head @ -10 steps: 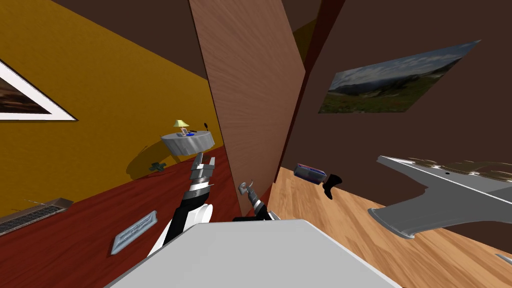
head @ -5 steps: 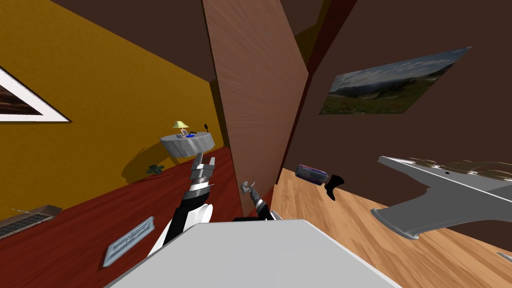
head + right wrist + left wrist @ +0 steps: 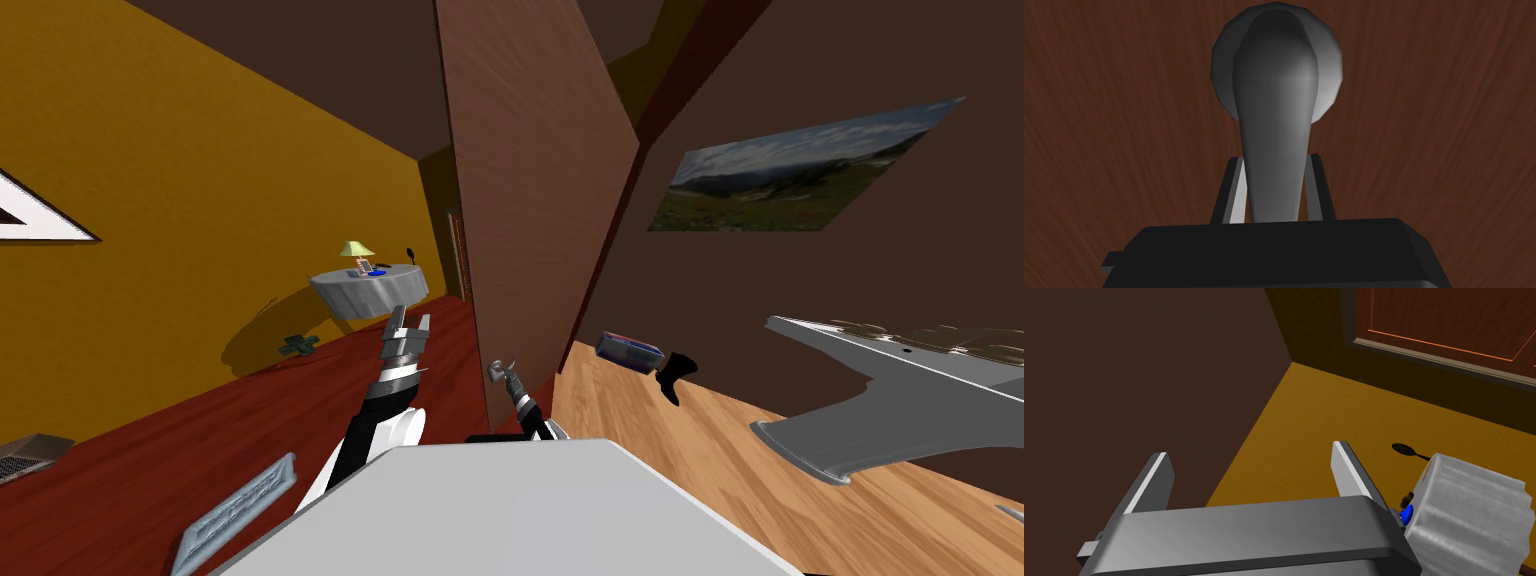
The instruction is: Push the door open
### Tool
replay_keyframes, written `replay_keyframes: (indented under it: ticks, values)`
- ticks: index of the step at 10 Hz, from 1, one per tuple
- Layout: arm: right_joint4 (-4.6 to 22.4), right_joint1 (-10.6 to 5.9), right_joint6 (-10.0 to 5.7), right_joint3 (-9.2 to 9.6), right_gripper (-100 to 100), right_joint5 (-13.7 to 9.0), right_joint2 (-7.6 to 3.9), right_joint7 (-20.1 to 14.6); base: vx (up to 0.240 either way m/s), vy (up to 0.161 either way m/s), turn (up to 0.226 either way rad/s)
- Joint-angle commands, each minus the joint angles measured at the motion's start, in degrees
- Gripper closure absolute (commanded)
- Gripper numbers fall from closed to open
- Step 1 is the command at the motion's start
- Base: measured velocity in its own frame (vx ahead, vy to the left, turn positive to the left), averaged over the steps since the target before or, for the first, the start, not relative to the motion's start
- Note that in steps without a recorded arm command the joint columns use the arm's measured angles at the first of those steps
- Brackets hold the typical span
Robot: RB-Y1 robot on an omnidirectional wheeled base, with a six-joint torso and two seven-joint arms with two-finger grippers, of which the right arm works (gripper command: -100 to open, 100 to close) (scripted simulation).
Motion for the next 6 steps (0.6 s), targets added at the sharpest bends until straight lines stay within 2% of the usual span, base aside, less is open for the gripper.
replay_keyframes:
  ticks: [1, 3, 6]
  values:
    - [-0.35, -0.31, 0.57, -2.07, 100, -0.62, -0.99, 0.12, 0.125, 0.139, -0.062]
    - [-0.25, -0.37, 0.55, -2.6, 100, -0.75, -1.02, 0.22, 0.088, 0.124, -0.018]
    - [0.18, -0.62, 0.46, -4.79, 100, -1.3, -1.0, 0.61, 0.084, 0.115, -0.048]
